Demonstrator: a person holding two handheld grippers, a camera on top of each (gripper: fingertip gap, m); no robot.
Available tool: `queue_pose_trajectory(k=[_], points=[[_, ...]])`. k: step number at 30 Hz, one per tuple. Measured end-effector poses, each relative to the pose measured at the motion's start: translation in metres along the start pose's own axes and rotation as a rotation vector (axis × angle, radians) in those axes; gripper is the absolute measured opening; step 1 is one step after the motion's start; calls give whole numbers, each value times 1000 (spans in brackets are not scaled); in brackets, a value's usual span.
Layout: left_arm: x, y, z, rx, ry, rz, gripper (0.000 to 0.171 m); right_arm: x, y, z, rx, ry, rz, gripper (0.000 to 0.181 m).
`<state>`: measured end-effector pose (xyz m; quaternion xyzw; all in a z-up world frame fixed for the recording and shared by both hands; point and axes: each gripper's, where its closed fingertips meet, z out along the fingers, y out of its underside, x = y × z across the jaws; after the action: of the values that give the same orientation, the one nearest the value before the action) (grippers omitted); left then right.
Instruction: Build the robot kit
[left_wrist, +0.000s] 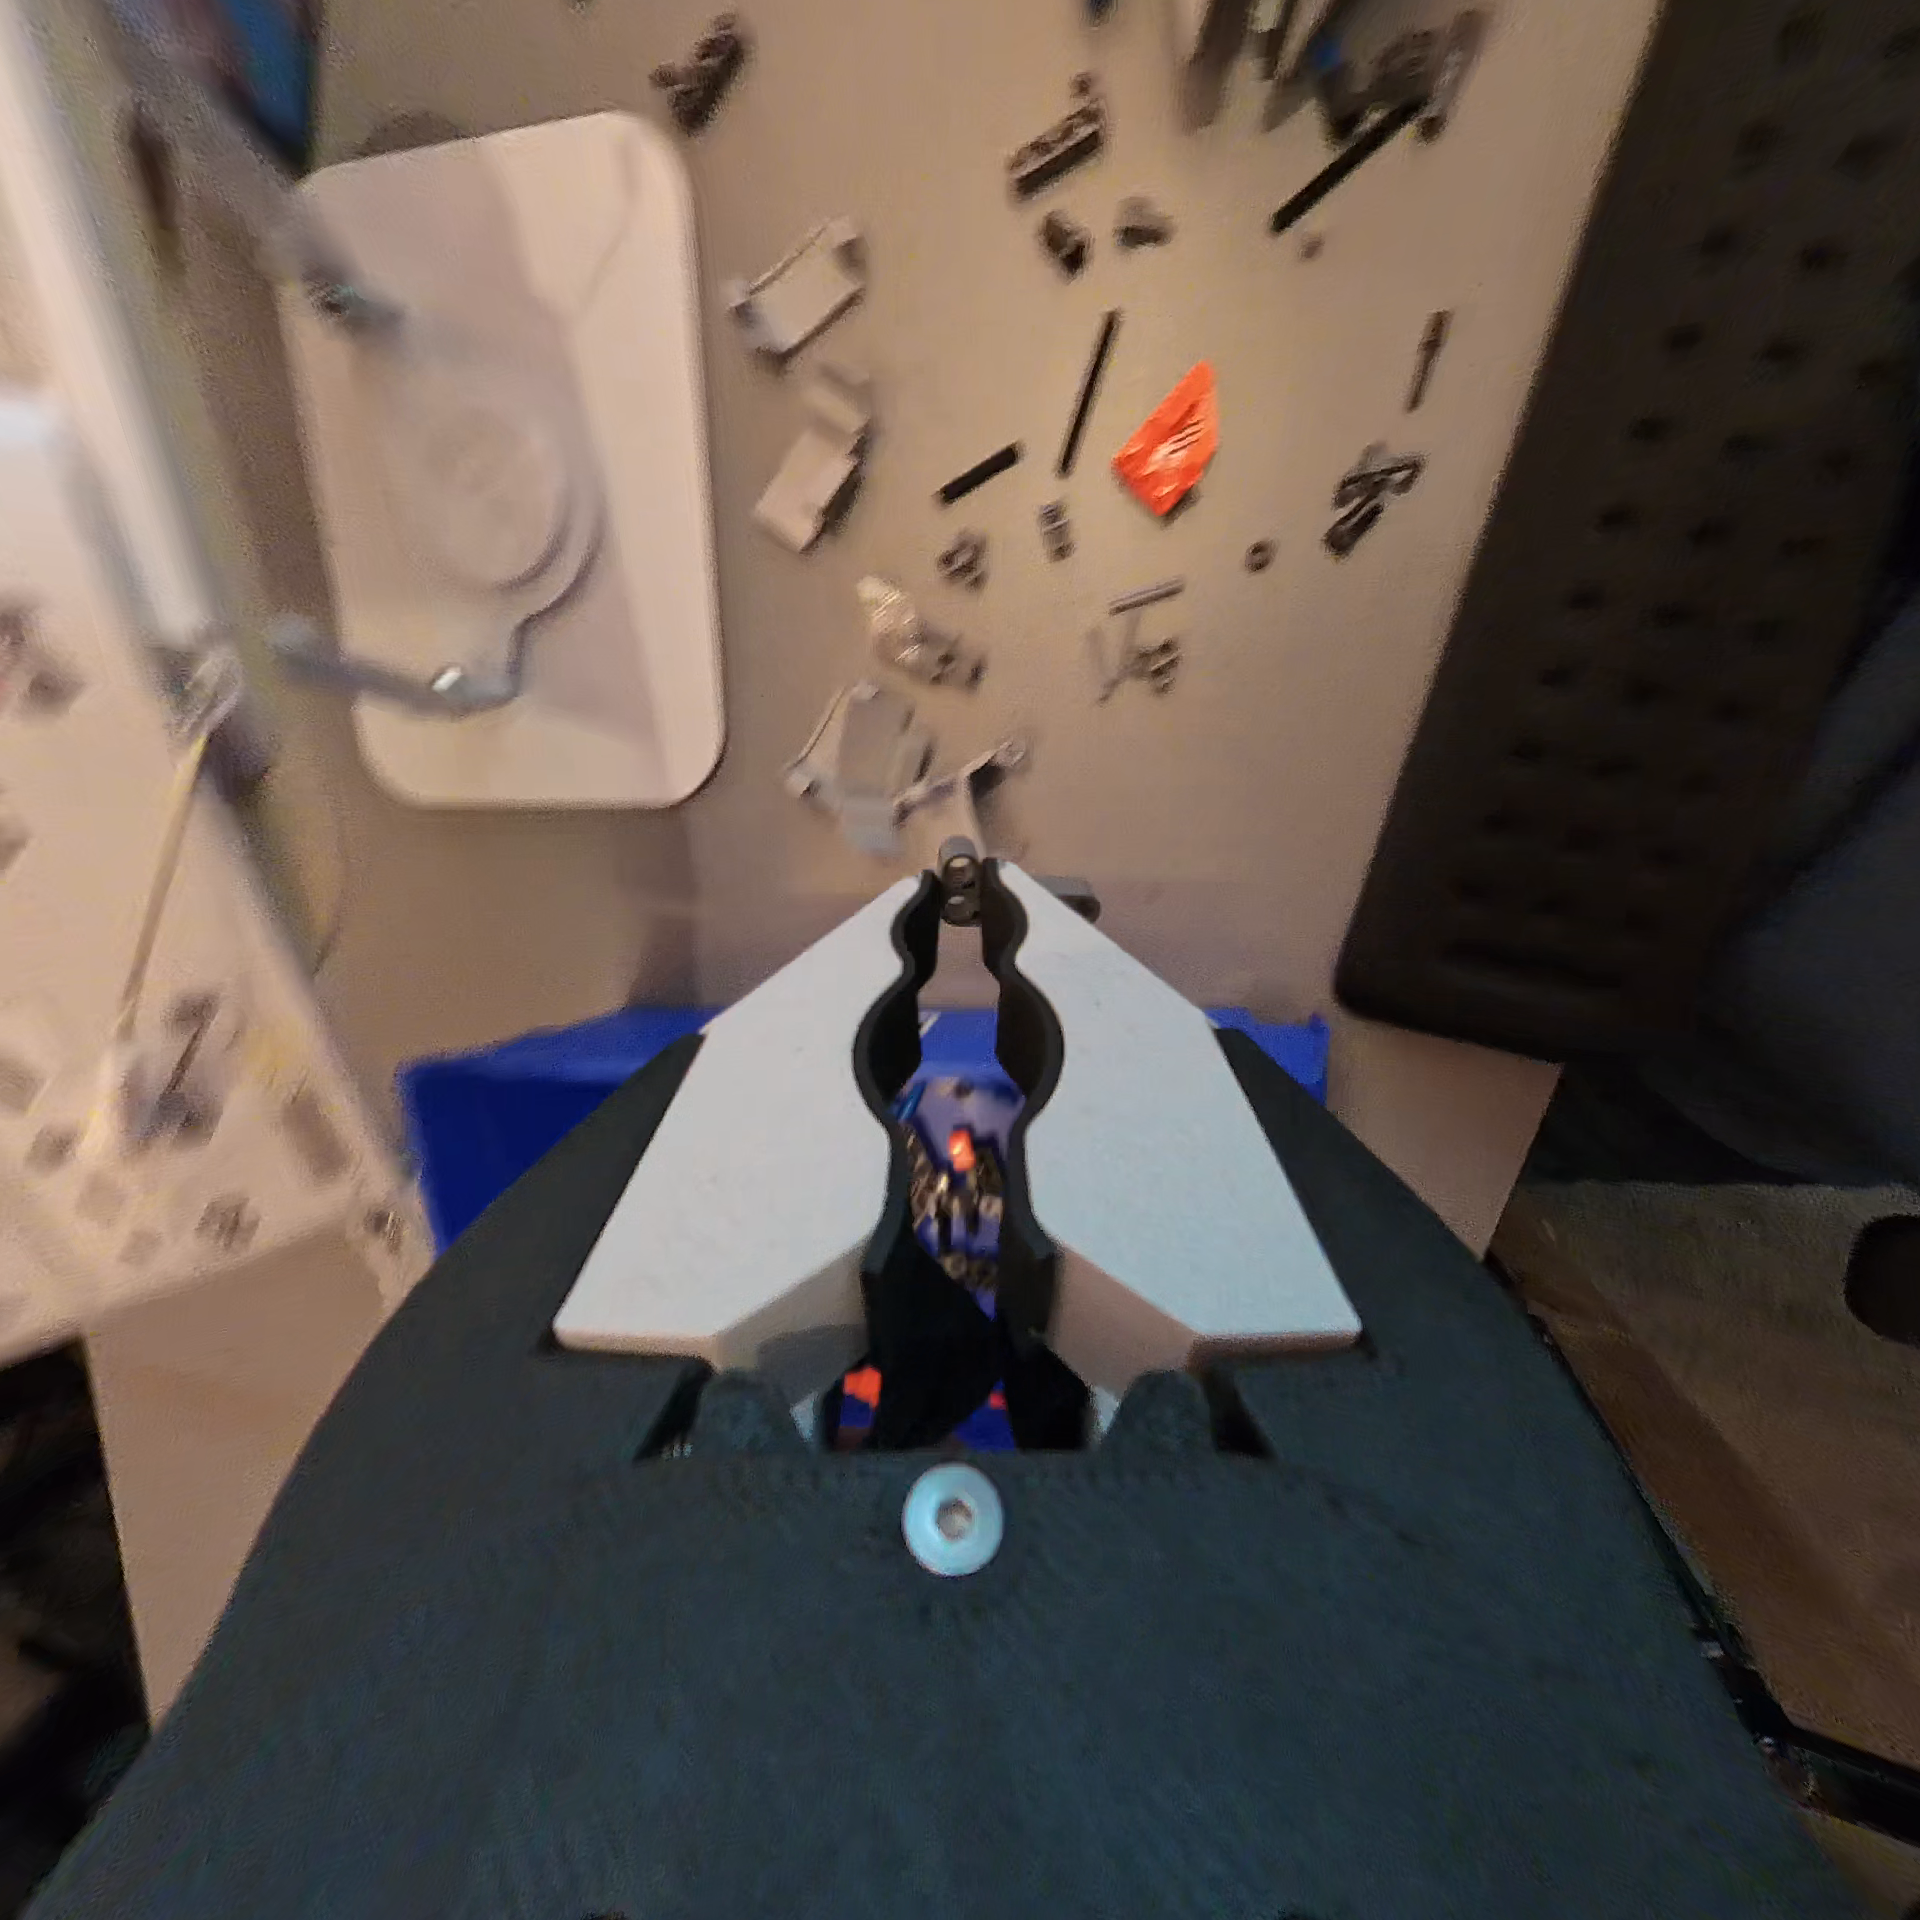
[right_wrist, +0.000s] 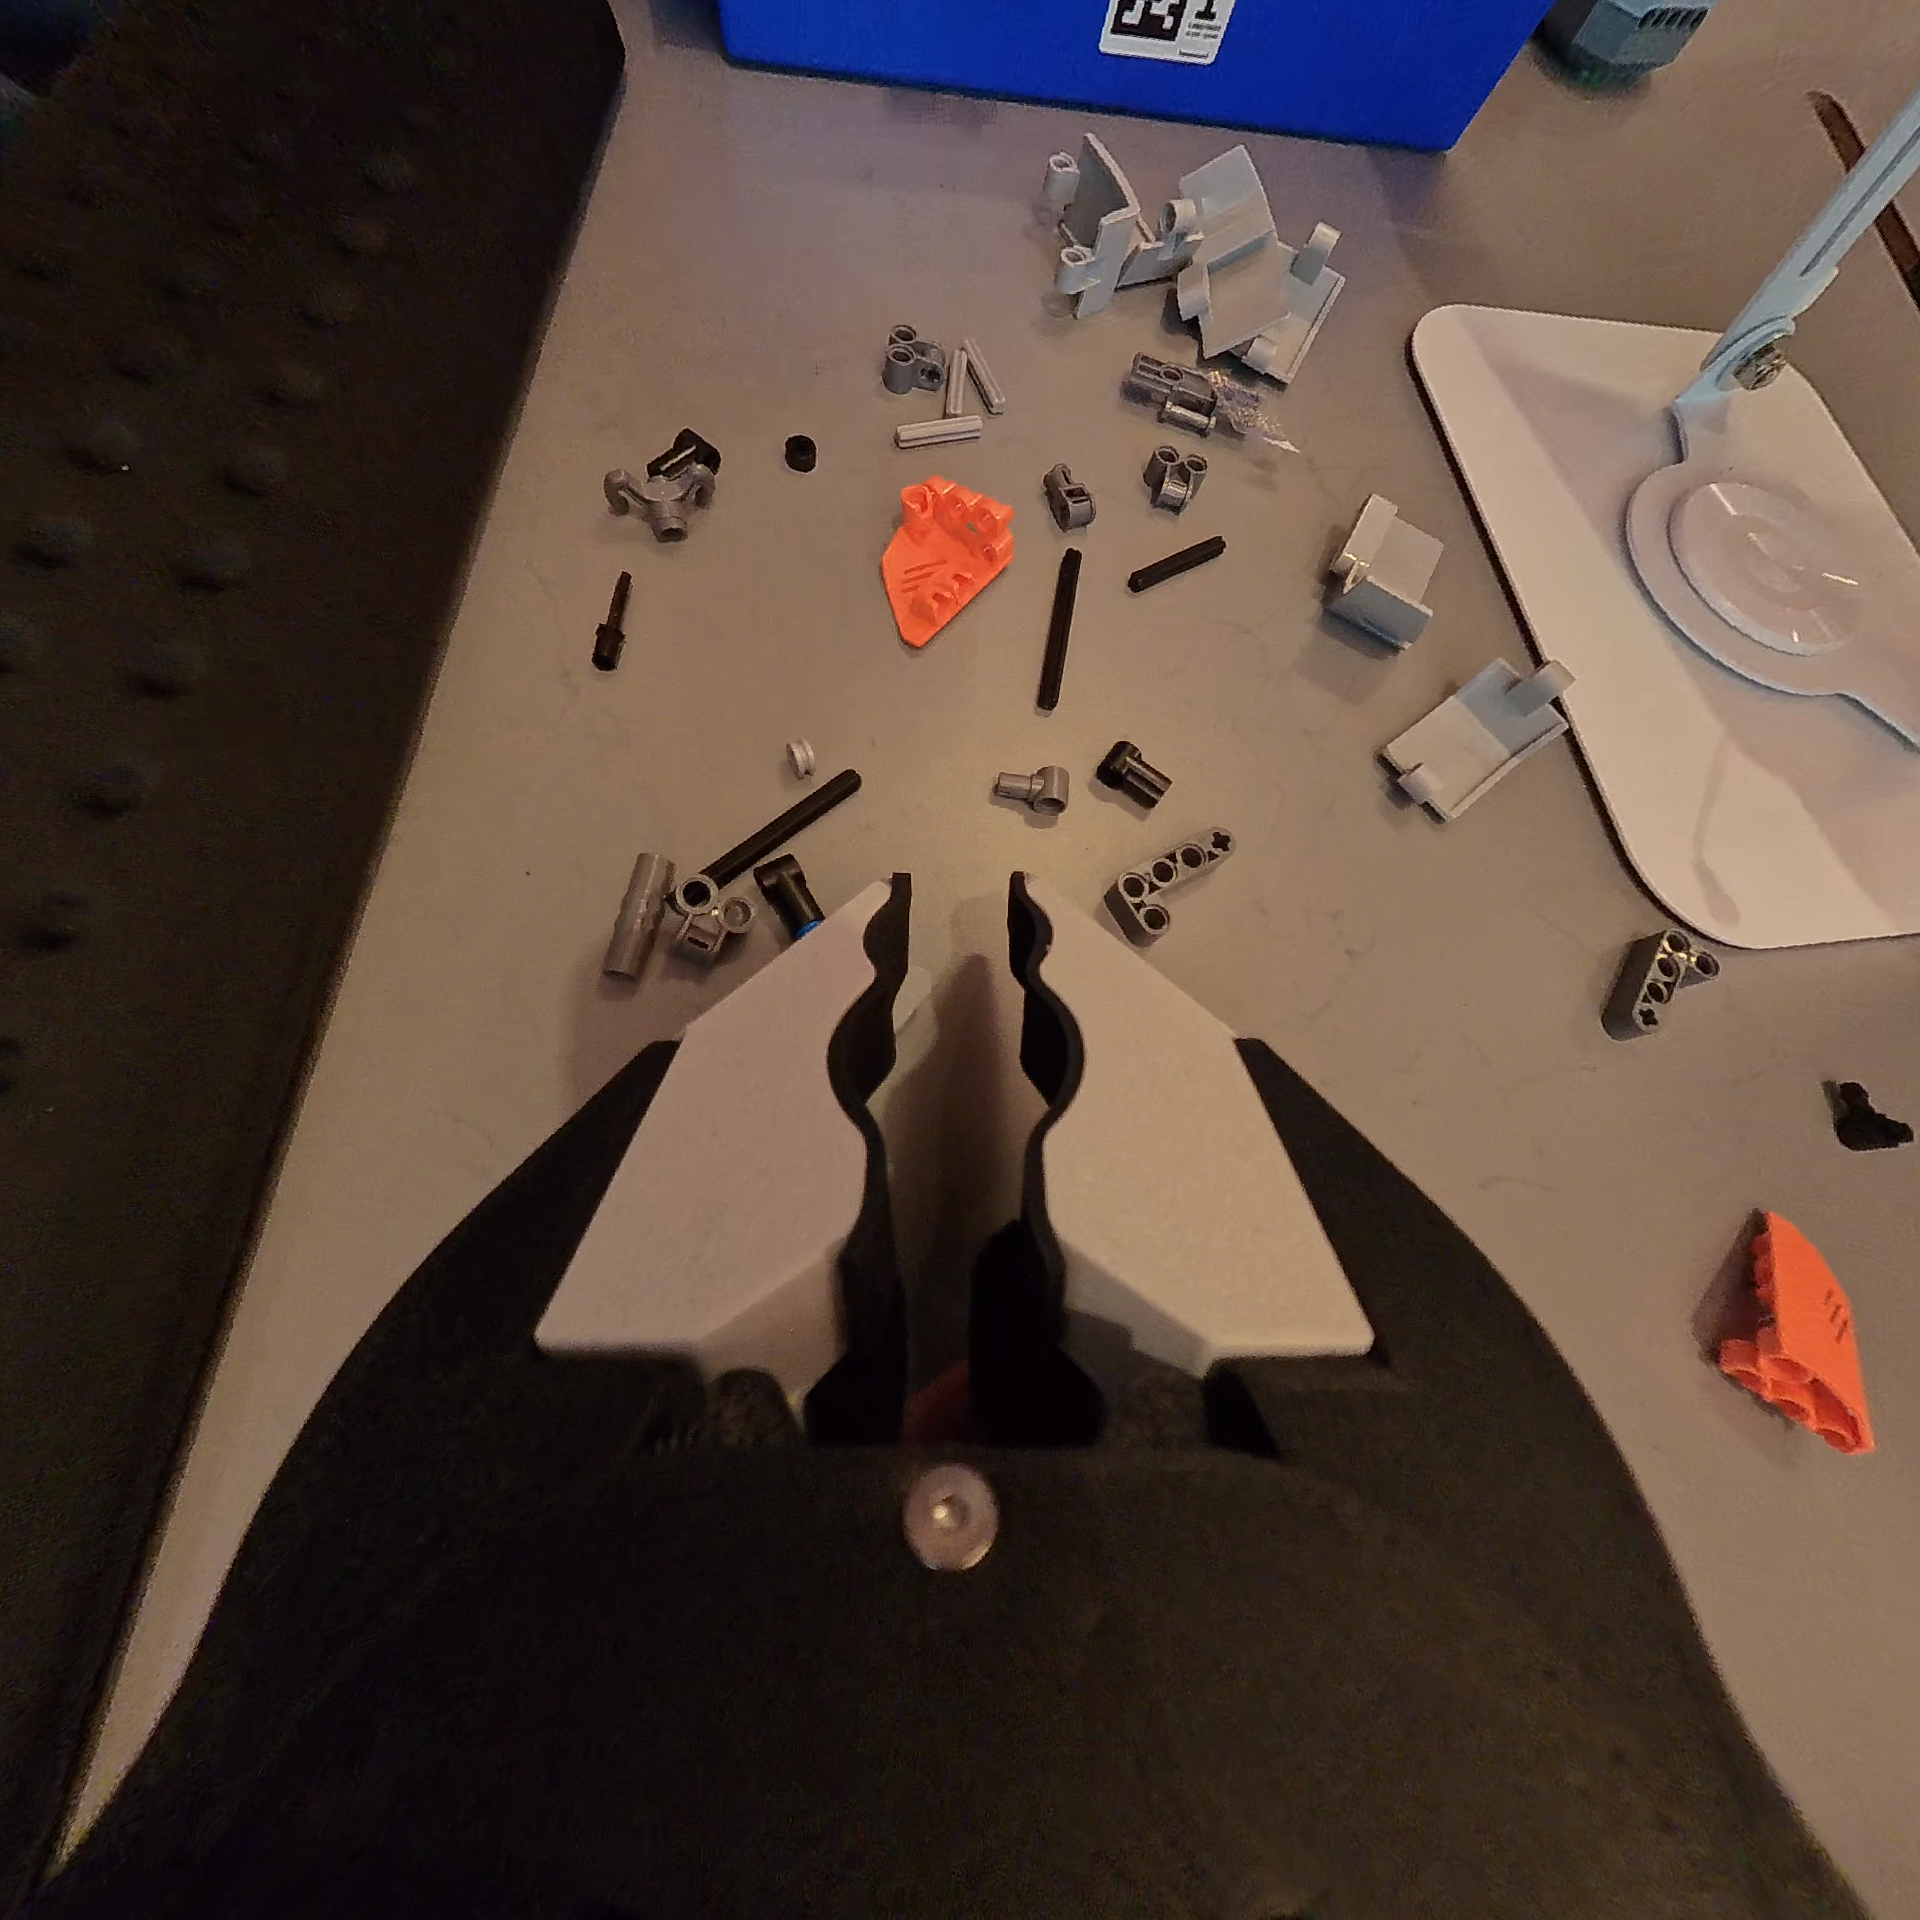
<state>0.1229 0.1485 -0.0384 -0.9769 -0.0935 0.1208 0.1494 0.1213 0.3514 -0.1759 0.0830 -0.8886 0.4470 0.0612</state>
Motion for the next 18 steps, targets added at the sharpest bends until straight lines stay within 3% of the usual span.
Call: queue_pose_trajectory(k=[3,8,12,14,18], points=[[27,-18,50,-70,109,88,6,-1,1,0,-3,-1,-5,16],[64,-15,117,-210,235,211,6,-2,1,0,-8,-4,-11,17],[72,-17,136,-219,234,245,7,-2,1,0,-5,-7,-8,16],[69,-20,142,-192,194,255,16,-1,1,0,-3,-8,-2,17],[61,-24,127,-135,149,232,18,0,0,0,-1,-8,4,17]])
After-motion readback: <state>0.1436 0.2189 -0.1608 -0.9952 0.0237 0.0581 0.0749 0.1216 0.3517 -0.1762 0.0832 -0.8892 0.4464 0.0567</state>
